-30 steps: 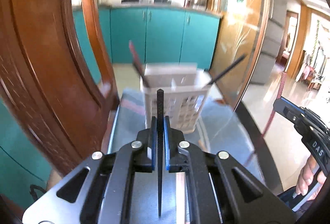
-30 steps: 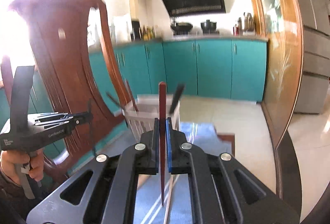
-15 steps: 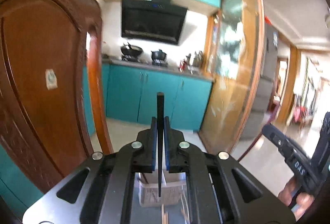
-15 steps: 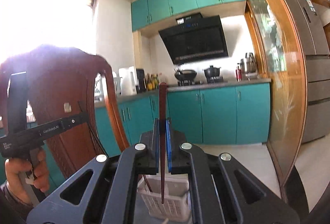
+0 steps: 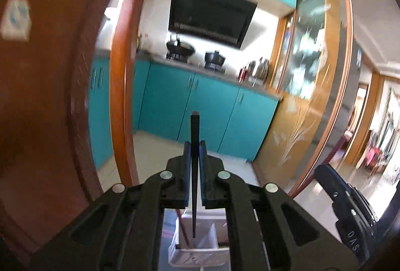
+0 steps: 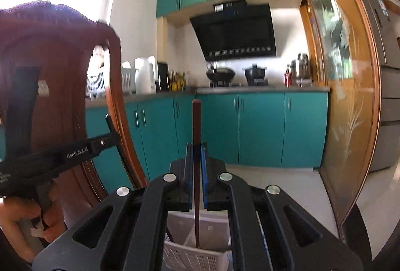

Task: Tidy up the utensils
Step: 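Open both tools to drop the chopsticks into the holder, then lower both open tools back toward the pale and wooden chopsticks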

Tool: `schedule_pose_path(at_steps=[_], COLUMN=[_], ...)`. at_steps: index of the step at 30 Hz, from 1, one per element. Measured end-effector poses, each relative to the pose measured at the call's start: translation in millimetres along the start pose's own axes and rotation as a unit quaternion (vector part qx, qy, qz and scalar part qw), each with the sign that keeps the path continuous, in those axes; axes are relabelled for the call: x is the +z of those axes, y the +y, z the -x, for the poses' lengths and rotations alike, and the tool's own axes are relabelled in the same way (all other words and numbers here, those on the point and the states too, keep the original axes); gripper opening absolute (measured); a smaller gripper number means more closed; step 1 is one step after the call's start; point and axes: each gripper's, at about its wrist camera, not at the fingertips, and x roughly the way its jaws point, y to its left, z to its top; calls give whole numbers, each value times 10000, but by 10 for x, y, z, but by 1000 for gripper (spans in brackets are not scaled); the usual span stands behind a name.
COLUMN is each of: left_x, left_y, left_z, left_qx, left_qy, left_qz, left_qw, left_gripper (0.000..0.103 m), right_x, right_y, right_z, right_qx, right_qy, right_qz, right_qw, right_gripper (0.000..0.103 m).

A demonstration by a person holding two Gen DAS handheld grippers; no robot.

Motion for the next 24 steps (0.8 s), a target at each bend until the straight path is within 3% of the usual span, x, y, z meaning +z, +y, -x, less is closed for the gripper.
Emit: schedule_pose_path(at_steps=[4,6,8,11,16,19,22,24], left_x=[-196,-292,-362,-402,-387,-432,-574,-648], left_y=[-120,-159,-142,-87,-32,-66,-88,-57], left_z=[-151,-174,-112,17,472,822,1044,1075], left_qx=[51,66,100,85,9,100,156,187], left_qy=[301,420,475,485,231,-62,-103,8], left_qz=[-329,-472,-500,-463,-413,-710,-1054,-1030], left_qw=[9990,9980,9976,9977,9989,9974,9942,9945], left_gripper=[7,7,8,24,32,44,45,45], right_x=[-150,-212,-242,-314,-532,-802,-1037,-1158], right_y=[4,23,16,-9,-120,-262,-345,-376], right_z=[-94,-40,68,385,802,1023,1100,1097], right_qx=[106,25,61,40,-101,-99,-168,-224], right_qy=[335,381,355,325,596,1073,1440,1650], right_qz=[62,180,203,365,687,650,564,516], right_qw=[9994,9991,9991,9988,9958,9920,9878,9847], right_gripper=[7,14,30,42,42,44,44,44])
